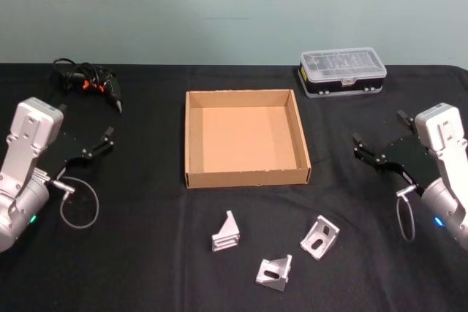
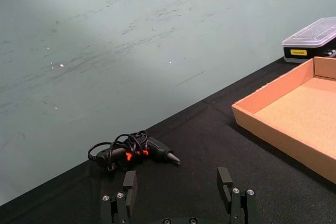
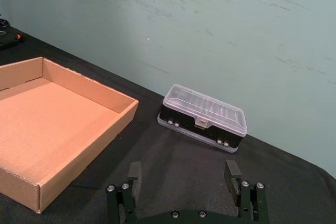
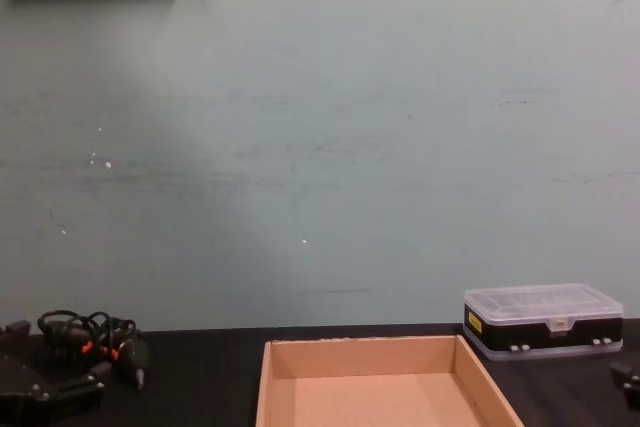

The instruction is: Use one hand to pick up the angle iron from the table and place it into the box.

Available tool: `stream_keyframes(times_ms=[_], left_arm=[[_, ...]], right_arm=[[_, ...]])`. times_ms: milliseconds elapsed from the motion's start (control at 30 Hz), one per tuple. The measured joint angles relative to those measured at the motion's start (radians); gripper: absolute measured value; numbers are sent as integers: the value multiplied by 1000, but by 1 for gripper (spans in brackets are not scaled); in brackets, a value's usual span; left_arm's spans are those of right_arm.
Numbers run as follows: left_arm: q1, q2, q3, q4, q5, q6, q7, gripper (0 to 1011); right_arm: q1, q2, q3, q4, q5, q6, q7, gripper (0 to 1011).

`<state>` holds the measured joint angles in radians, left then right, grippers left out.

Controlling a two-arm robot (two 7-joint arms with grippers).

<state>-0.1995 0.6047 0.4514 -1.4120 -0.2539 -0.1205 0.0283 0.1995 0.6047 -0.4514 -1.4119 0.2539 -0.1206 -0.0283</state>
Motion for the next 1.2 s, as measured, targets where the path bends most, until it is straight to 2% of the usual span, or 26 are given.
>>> stream_keyframes(times_ms=[1200], left_arm=[[0, 0, 0, 0, 0, 0, 0, 1000]], right_arm=[[0, 0, 0, 0, 0, 0, 0, 1003]])
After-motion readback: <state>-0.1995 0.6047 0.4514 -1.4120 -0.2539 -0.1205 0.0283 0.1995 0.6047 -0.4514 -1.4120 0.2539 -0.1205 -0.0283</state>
